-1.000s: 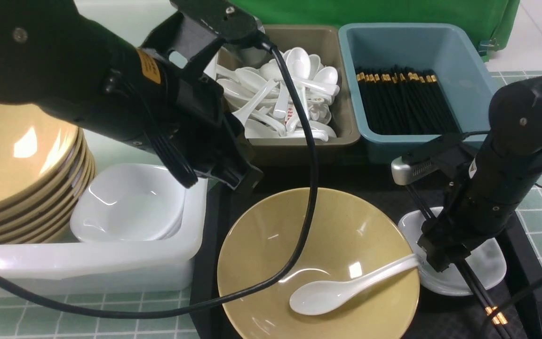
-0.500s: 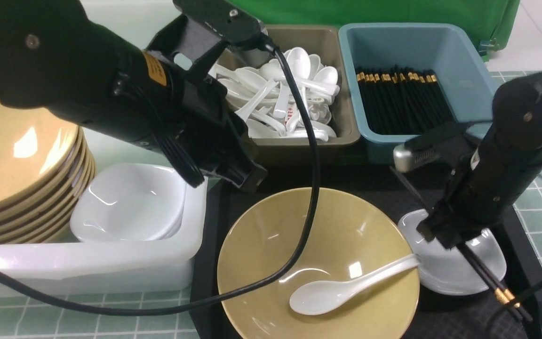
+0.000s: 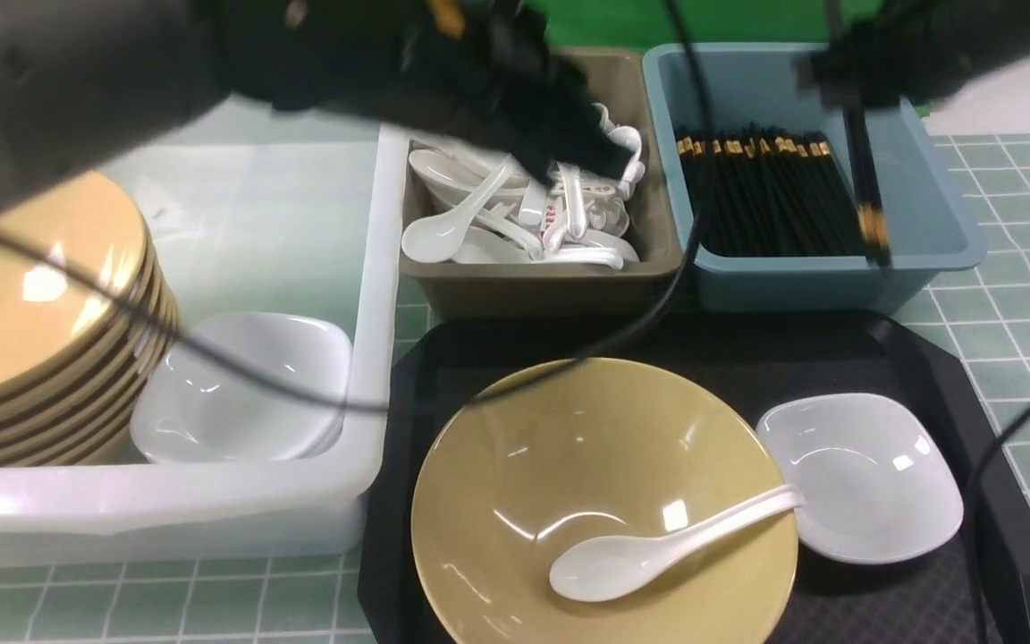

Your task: On blue table put chopsticks spoon bowls plates into blue grey white boxes.

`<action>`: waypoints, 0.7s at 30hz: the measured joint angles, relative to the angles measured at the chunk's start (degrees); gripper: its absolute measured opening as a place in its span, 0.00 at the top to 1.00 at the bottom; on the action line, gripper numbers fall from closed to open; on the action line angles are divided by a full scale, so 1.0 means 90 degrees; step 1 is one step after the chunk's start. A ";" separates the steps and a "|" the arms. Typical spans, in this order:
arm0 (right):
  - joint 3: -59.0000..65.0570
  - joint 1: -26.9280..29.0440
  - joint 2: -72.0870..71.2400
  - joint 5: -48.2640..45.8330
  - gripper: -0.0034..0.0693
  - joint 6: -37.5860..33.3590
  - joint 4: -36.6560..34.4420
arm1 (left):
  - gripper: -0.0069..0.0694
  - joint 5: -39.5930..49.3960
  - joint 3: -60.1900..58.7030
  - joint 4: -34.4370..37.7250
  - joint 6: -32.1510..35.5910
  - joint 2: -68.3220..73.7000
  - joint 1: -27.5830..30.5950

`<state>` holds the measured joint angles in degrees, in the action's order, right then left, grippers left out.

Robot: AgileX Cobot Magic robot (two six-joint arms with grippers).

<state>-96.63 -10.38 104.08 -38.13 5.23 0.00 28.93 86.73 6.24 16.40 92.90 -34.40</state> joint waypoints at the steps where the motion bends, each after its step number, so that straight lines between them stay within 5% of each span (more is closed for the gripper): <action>1: -0.0290 0.0086 0.0337 0.0025 0.74 0.0119 0.0000 | 0.93 -0.0041 0.0081 -0.0051 0.0000 0.0008 0.0004; 5: -0.1289 0.0263 0.1392 -0.0082 0.69 0.0284 0.0000 | 0.93 -0.0052 0.0157 -0.0145 0.0000 0.0000 0.0027; 9: -0.1891 0.0310 0.1907 -0.0951 0.51 0.0210 0.0000 | 0.93 0.0273 0.0157 -0.0330 -0.0021 -0.0050 0.0027; 13: -0.2454 0.0250 0.1907 -0.2411 0.33 -0.0919 -0.0114 | 0.93 0.1002 0.0157 -0.0361 -0.0032 -0.0336 0.0165; 21: -0.2518 -0.0335 0.1156 -0.3629 0.28 -0.2381 -0.0377 | 0.93 0.1914 -0.0678 -0.0177 -0.0049 -0.1261 0.0866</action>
<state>-119.29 -13.39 114.48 -70.80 -16.20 -3.39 46.16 80.63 4.65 15.96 81.55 -26.61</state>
